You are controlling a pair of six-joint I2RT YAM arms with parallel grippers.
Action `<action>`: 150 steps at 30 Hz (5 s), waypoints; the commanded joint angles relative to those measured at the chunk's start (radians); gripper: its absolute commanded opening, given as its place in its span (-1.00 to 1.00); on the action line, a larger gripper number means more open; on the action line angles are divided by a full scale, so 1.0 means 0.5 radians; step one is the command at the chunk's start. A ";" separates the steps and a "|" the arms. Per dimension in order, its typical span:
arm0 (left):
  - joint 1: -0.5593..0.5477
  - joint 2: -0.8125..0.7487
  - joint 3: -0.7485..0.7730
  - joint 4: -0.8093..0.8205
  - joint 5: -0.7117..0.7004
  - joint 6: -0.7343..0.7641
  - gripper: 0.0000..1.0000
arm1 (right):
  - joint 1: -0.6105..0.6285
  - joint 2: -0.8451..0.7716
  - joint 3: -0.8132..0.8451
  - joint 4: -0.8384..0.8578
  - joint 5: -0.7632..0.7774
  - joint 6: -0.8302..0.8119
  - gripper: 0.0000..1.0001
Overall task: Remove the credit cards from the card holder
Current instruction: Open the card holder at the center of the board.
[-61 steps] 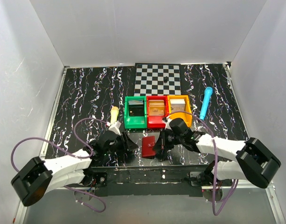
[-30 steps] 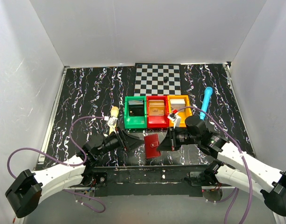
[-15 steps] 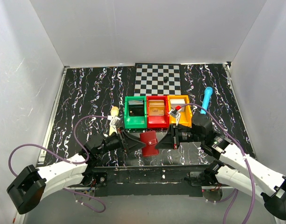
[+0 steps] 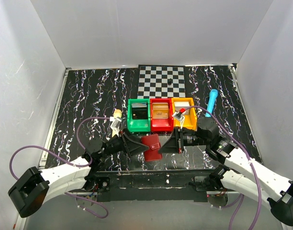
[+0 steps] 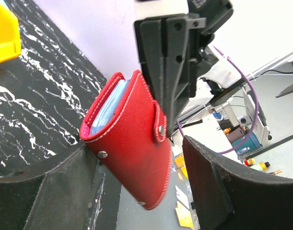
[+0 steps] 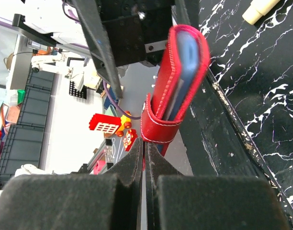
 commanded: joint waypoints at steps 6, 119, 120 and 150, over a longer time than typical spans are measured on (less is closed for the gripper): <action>0.003 -0.112 0.083 0.142 0.037 -0.029 0.03 | -0.009 -0.020 -0.041 0.135 -0.043 -0.003 -0.97; -0.519 0.351 1.715 -3.018 -1.589 -0.216 -1.00 | 1.037 0.919 1.410 -1.752 2.745 -0.451 -0.20; -0.519 0.357 1.721 -3.018 -1.592 -0.216 -1.00 | 1.037 0.919 1.413 -1.752 2.745 -0.451 -0.18; -0.537 0.391 1.810 -3.021 -1.571 -0.173 -1.00 | 1.059 1.186 1.569 -1.797 2.644 -0.497 -0.07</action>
